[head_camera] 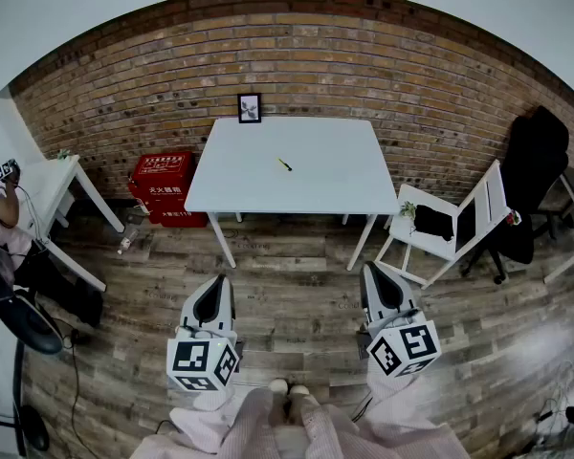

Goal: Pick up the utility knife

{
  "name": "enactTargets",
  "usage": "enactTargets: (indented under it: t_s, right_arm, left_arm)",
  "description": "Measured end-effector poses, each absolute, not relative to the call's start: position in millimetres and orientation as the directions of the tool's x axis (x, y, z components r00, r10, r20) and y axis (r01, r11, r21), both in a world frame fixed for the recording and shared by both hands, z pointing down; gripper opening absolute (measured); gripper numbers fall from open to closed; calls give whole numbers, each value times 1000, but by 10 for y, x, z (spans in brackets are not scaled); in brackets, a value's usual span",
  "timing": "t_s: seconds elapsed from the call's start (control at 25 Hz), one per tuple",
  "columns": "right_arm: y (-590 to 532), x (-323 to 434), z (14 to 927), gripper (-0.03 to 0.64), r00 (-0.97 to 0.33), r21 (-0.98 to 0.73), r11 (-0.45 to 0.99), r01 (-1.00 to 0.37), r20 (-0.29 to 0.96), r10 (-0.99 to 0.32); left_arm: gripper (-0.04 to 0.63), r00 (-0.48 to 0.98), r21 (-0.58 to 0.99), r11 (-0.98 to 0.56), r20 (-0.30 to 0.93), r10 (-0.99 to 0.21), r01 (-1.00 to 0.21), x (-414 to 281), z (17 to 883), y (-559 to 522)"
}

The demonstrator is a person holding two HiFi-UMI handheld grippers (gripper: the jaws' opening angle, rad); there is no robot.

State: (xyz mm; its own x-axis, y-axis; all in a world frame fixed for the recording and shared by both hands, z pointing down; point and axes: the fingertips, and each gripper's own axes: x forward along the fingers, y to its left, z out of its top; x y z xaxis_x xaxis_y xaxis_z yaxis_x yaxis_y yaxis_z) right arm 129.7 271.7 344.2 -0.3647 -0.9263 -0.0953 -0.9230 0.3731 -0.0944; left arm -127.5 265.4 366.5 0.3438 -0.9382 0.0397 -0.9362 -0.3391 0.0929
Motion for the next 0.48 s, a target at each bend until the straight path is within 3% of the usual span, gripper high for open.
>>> enactTargets:
  t_s: [0.48]
  right_arm:
    - [2768, 1332, 3453, 3, -387, -102, 397, -912, -102, -916]
  left_arm:
    - [-6, 339, 99, -333, 48, -940, -938, -1193, 3713, 2712]
